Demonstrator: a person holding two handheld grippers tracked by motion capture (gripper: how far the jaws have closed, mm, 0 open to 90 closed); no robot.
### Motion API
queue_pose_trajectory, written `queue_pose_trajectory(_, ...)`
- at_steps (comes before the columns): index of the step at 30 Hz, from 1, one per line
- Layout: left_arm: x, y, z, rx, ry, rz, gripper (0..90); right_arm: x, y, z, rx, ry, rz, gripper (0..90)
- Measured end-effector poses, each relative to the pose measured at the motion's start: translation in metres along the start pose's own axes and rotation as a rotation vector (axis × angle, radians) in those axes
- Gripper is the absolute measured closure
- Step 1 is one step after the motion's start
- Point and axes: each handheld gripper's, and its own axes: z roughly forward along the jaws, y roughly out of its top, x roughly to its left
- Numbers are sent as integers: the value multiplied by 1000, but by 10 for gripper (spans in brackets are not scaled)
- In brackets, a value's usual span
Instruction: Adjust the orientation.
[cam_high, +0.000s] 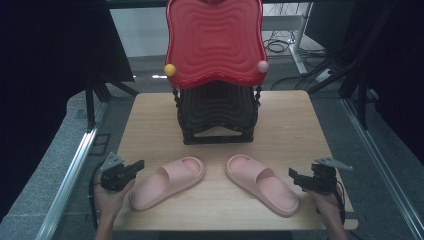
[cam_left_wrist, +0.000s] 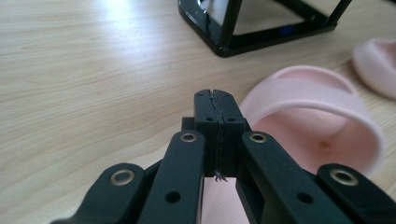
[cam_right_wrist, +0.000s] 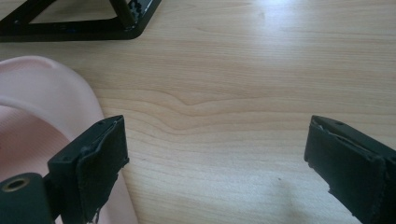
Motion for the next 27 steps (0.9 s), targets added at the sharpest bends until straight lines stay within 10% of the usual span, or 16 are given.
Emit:
queue_pose_trajectory(10, 21, -10, 15, 116, -2, -5, 899, 2, -4, 4, 24, -10, 9, 61)
queue_pose_trajectory(27, 11, -43, 11, 214, -60, 62, 899, 7, -3, -2, 10, -19, 9, 61)
